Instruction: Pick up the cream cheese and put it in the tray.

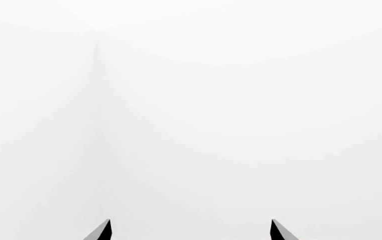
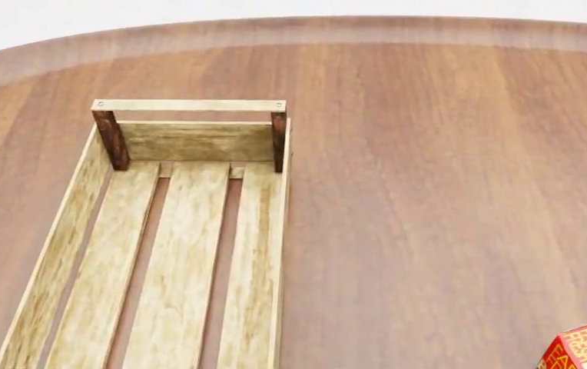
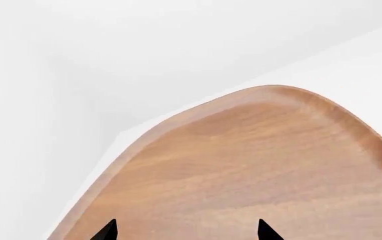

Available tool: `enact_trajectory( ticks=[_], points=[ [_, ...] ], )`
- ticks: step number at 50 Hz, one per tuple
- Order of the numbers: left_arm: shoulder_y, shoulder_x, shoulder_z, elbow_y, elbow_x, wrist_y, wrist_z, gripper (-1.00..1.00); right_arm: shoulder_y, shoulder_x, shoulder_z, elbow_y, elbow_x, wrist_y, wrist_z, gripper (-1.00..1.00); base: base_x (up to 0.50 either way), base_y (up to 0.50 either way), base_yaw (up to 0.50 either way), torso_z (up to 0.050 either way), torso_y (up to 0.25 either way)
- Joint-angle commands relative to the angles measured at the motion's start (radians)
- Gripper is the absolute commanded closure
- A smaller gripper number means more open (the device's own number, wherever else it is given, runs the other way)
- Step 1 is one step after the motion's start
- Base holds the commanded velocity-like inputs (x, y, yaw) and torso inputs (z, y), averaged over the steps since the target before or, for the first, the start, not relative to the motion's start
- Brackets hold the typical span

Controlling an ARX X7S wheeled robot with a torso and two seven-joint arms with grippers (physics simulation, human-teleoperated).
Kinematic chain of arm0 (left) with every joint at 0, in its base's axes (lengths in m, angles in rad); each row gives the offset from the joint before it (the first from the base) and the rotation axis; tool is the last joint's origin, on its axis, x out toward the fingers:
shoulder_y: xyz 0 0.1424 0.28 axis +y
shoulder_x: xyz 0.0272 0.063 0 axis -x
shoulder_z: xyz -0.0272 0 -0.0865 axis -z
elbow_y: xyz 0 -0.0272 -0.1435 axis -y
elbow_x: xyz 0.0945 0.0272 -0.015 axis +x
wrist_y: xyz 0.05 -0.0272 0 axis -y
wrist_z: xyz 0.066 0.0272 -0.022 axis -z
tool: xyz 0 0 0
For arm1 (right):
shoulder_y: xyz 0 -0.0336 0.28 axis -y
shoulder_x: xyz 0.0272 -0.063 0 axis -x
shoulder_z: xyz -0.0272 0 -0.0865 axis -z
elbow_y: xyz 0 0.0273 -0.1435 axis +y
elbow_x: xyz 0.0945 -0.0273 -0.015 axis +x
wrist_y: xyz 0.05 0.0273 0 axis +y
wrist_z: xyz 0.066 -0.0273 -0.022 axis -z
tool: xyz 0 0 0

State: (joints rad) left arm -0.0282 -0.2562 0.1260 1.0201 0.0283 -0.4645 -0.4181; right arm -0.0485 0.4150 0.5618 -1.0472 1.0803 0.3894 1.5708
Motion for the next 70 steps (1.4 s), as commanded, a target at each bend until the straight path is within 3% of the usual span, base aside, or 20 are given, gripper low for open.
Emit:
enact_trajectory(
  ticks=[1,10,36,70],
  points=[
    [0.011,0.021,-0.050,0.008,-0.028,-0.008,0.009,-1.00,0.017,-0.115,0.068,0.000,-0.017,0.078,0.000,-1.00,0.00,0.00,0.00,0.000,0.000],
    [0.012,0.017,-0.044,0.004,-0.025,-0.005,0.002,-1.00,-0.013,-0.181,0.132,0.000,-0.012,0.127,0.000,-1.00,0.00,0.00,0.00,0.000,0.000],
    [0.013,0.004,-0.036,0.004,-0.027,-0.006,-0.014,-1.00,-0.014,-0.260,0.124,0.014,-0.045,0.224,-0.022,-1.00,0.00,0.00,0.00,0.000,0.000],
    [0.002,-0.009,-0.023,0.000,-0.035,-0.008,-0.029,-1.00,-0.016,-0.357,-0.067,0.216,-0.195,0.245,-0.105,-1.00,0.00,0.00,0.00,0.000,0.000]
  ],
)
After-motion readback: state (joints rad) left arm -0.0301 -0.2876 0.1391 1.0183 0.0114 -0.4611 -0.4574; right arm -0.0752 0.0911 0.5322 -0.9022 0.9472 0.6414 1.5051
